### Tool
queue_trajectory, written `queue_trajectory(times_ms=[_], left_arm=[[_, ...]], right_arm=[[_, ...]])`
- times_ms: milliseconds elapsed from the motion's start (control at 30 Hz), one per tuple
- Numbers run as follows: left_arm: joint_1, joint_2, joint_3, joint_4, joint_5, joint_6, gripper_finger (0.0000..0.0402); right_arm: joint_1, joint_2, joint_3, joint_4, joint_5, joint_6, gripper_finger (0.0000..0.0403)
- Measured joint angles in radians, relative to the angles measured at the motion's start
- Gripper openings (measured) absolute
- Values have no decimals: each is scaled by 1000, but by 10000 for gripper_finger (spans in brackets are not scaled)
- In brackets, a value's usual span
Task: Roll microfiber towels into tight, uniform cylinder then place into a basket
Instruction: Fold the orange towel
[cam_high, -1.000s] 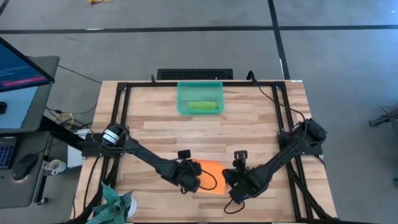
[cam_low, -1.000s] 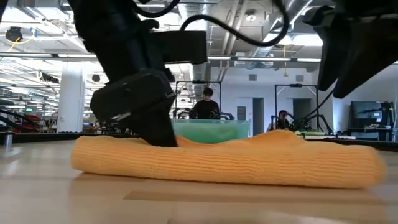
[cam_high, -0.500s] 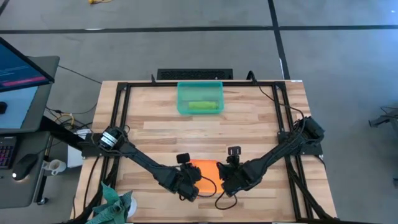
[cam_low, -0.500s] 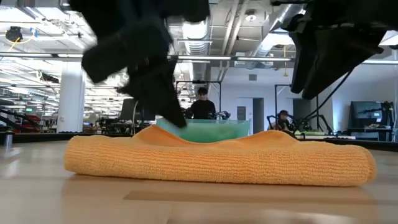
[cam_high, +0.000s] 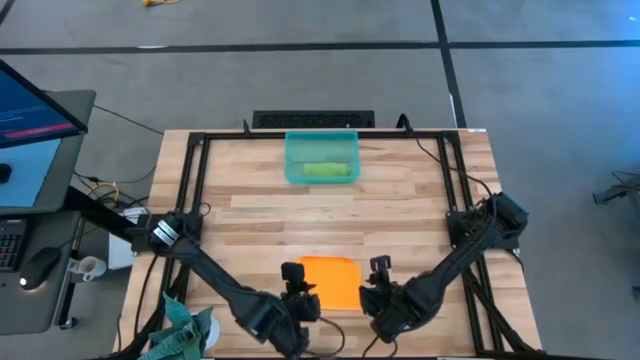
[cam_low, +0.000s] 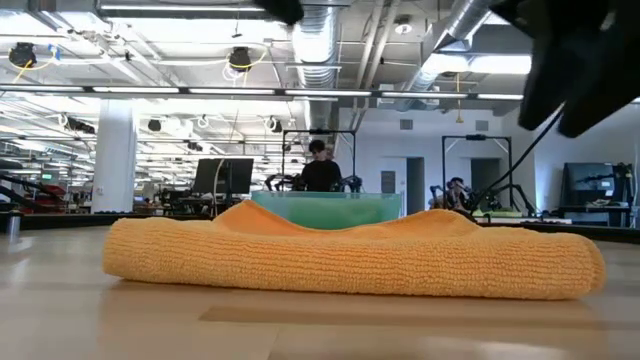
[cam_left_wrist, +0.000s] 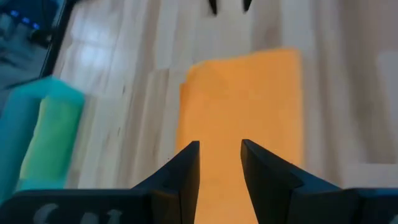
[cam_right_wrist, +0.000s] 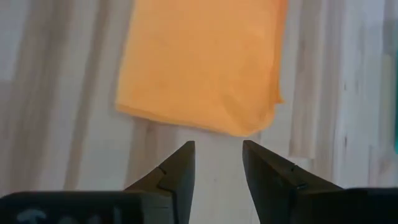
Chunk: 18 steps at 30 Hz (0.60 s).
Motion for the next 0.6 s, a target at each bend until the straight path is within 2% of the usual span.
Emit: queue_trajectory(times_ms=[133, 267, 333, 400, 467, 600], left_arm=[[-63, 0, 32, 9, -50, -1, 111], [-136, 0, 40, 12, -183, 9, 111], [-165, 0, 40, 12, -236, 14, 111], [-181, 0, 37, 16, -233, 10, 111], [-189, 0, 27, 16, -188, -33, 111], [-198, 0, -2, 38, -97, -93, 111]], right_arm=[[19, 1, 31, 12, 2, -53, 153], [24, 1, 76, 93, 1, -96, 153], [30, 1, 84, 190, 2, -136, 154], [41, 1, 84, 292, 0, -168, 154], [54, 1, 84, 375, -5, -170, 154], [79, 14, 84, 422, -26, -157, 153]])
